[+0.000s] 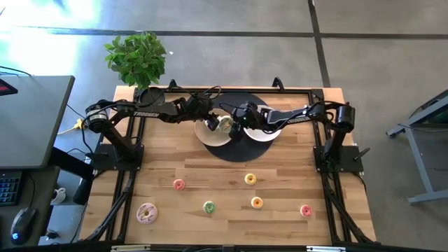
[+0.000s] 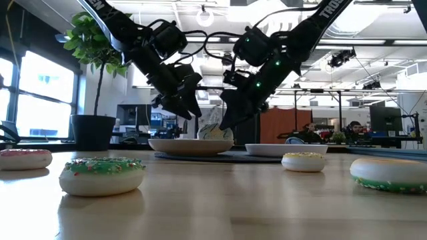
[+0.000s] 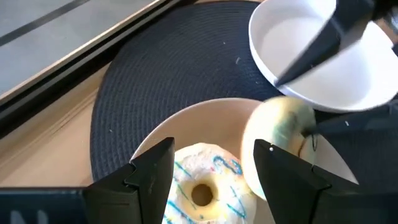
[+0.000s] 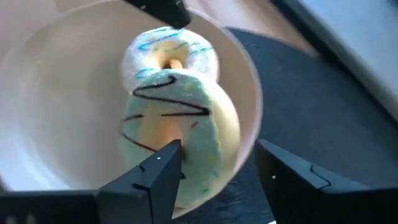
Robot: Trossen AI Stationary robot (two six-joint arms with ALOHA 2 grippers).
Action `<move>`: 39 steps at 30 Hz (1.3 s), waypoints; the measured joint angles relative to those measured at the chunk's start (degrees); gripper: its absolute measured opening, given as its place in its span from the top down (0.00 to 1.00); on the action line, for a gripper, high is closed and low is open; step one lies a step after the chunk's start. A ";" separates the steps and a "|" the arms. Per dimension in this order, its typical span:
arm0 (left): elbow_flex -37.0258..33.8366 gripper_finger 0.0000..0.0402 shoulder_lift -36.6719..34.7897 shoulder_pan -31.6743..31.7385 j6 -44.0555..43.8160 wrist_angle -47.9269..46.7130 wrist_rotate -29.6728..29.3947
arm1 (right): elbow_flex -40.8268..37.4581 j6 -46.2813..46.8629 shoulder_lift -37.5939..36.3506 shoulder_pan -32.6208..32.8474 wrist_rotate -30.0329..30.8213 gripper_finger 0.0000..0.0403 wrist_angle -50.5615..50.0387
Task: Pick & Place donuts
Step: Put the large blue donut on the left white plate, then put the large purple donut on the white plate
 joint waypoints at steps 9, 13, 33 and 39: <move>0.00 0.46 0.00 0.01 -4.35 -1.01 0.67 | -0.02 -1.87 -0.19 0.10 0.39 0.46 5.90; 0.00 0.46 0.00 0.01 -4.10 -1.00 6.85 | -0.03 -3.13 -2.47 0.42 0.32 0.46 5.62; -0.02 0.46 -26.76 -13.17 3.38 -49.50 21.48 | -0.02 -1.38 -22.50 4.09 0.95 0.47 -12.49; -0.01 0.46 -28.24 -30.99 -12.59 -60.16 21.75 | -0.02 -1.30 -22.08 4.20 0.98 0.47 -12.60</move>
